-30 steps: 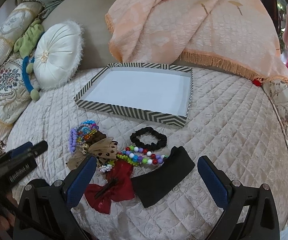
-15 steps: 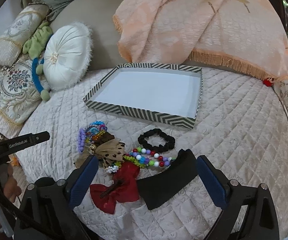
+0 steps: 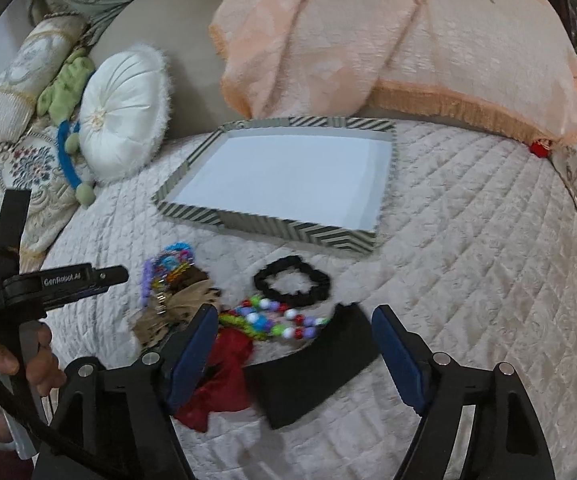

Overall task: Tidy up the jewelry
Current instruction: 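Grasp the purple bead bracelet with the left tool while the right tool grasps the black scrunchie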

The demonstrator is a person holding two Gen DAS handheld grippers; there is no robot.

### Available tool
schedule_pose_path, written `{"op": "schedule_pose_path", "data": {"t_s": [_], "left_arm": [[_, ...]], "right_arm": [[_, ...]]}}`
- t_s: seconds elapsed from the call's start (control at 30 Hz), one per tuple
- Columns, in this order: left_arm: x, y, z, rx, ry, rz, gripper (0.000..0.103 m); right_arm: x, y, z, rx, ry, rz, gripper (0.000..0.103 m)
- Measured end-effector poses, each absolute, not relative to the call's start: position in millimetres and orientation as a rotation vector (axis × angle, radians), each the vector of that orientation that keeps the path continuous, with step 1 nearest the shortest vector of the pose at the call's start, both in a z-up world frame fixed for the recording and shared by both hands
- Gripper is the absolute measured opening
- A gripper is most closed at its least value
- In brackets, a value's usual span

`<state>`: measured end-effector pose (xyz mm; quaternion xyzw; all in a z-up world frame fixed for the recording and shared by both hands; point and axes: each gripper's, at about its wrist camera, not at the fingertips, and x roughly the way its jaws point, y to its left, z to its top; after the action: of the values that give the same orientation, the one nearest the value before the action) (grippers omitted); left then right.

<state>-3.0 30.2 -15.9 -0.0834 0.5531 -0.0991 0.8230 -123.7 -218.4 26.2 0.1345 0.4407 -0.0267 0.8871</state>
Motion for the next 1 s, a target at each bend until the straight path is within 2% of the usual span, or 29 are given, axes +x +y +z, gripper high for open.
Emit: {"op": "schedule_pose_path", "data": {"t_s": [0.27,0.4,0.77,0.83,0.9,0.93,1.0], "left_arm": [[7.1,21.4,-32.0,-0.167,1.212,-0.206,0.046],[10.3,21.3,-41.0,-0.18,1.237,-0.211,0.046],[15.2,14.0,-49.9,-0.211,1.255,-0.254,0.045],[16.6,14.3,-49.9,-0.224,1.255,-0.265,0.037],[16.7,14.2,-51.1,-0.227,1.263,-0.276,0.021],[16.4,14.2,-51.7,-0.231,1.265,-0.286,0.019],[14.8,14.4,-50.4,-0.226,1.254,-0.295,0.01]], "right_arm": [[-104.4,-249.5,12.6,0.33,0.961,-0.07,0.074],[-82.4,-243.9,-5.3,0.285,1.018,-0.039,0.065],[-46.8,-240.3,-37.8,0.258,1.079,-0.017,0.064],[-41.4,-239.3,-42.2,0.244,1.086,-0.014,0.064],[-36.1,-236.0,-47.7,0.225,1.091,-0.002,0.052],[-33.9,-234.8,-51.2,0.22,1.094,0.007,0.038],[-31.8,-233.7,-53.8,0.193,1.08,-0.002,0.028]]}}
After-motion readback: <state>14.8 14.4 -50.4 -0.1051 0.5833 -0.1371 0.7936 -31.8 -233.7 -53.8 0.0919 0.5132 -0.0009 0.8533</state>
